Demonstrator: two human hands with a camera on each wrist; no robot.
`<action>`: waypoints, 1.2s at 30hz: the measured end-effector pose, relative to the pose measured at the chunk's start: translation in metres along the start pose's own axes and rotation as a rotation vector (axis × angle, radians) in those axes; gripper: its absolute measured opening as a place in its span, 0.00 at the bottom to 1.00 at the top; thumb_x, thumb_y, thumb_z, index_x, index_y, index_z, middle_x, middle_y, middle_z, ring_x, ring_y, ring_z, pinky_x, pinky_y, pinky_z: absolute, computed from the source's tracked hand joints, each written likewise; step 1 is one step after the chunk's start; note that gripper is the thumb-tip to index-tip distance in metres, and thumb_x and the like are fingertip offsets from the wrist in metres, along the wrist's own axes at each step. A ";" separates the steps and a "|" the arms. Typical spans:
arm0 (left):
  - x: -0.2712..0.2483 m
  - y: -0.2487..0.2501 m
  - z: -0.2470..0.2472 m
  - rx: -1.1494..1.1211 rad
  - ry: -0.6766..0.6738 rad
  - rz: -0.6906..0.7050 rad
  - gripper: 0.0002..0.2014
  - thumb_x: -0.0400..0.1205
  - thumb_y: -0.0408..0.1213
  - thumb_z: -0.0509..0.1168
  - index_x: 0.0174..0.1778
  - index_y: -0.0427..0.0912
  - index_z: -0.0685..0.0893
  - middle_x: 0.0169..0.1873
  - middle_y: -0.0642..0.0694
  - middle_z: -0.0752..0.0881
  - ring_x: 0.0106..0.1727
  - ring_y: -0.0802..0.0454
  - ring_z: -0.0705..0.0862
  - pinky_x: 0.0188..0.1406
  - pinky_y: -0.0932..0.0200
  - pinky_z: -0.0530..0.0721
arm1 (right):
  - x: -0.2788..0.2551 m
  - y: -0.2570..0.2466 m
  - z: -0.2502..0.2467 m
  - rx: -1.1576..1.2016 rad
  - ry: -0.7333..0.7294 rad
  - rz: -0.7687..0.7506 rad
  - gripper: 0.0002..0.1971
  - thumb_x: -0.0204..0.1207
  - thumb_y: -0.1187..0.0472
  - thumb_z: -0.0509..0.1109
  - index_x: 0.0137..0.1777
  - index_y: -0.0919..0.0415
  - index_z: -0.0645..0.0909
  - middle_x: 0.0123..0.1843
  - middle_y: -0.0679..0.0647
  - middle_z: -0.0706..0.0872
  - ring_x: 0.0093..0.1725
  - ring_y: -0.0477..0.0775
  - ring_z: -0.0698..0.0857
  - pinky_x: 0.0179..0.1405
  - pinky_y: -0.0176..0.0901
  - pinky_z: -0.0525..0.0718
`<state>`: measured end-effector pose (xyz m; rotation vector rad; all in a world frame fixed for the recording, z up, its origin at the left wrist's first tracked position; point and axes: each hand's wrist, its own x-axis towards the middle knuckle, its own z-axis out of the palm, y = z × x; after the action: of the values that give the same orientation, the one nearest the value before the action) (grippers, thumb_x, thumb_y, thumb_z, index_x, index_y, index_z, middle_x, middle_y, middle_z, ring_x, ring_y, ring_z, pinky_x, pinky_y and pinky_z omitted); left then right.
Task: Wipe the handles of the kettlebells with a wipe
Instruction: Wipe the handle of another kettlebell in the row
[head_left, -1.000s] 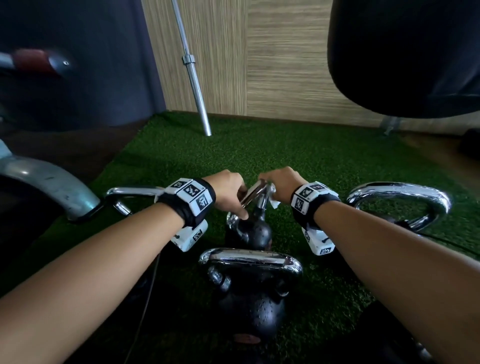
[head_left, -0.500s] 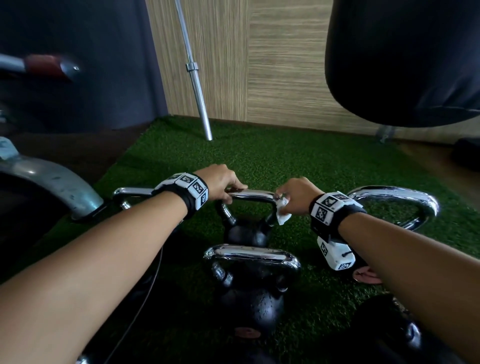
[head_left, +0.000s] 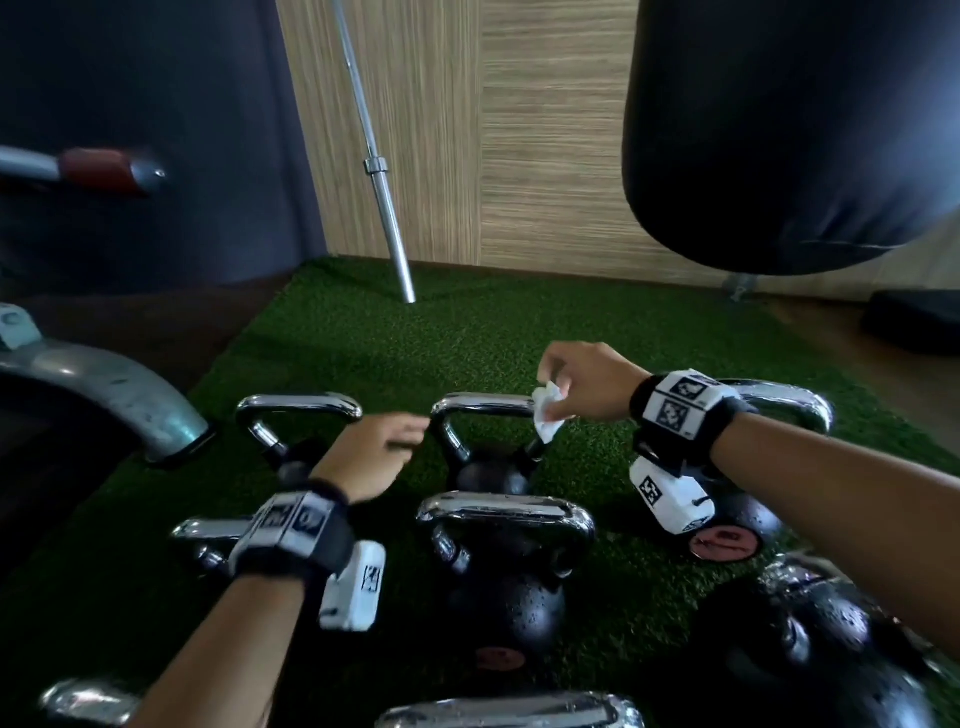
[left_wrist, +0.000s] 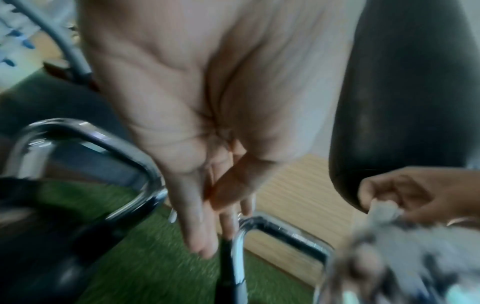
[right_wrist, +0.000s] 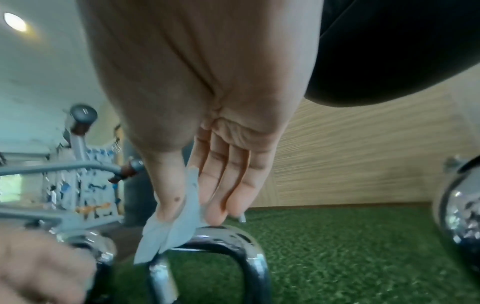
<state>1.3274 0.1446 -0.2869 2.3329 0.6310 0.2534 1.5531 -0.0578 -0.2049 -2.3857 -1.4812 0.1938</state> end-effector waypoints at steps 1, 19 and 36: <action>-0.011 -0.013 0.007 -0.065 -0.078 -0.066 0.29 0.82 0.18 0.62 0.70 0.56 0.81 0.69 0.48 0.86 0.66 0.50 0.86 0.63 0.55 0.85 | -0.008 -0.008 -0.003 0.034 -0.033 -0.021 0.17 0.72 0.54 0.84 0.56 0.54 0.82 0.49 0.45 0.84 0.45 0.46 0.84 0.37 0.36 0.79; -0.075 -0.028 0.113 -0.151 -0.267 -0.209 0.55 0.49 0.71 0.85 0.74 0.62 0.76 0.67 0.64 0.82 0.71 0.62 0.79 0.77 0.60 0.75 | -0.076 -0.083 0.031 -0.159 -0.169 -0.158 0.10 0.77 0.63 0.75 0.57 0.60 0.90 0.52 0.54 0.91 0.52 0.51 0.88 0.49 0.40 0.83; -0.084 -0.027 0.117 -0.233 -0.239 -0.188 0.32 0.58 0.60 0.88 0.54 0.69 0.79 0.55 0.68 0.85 0.59 0.73 0.81 0.66 0.65 0.77 | -0.087 -0.061 0.021 -0.300 -0.189 0.017 0.08 0.74 0.69 0.73 0.51 0.67 0.91 0.49 0.62 0.92 0.49 0.64 0.91 0.51 0.56 0.92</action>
<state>1.2852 0.0512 -0.3916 2.0259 0.6588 -0.0372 1.4561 -0.1058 -0.2079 -2.6796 -1.6785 0.2204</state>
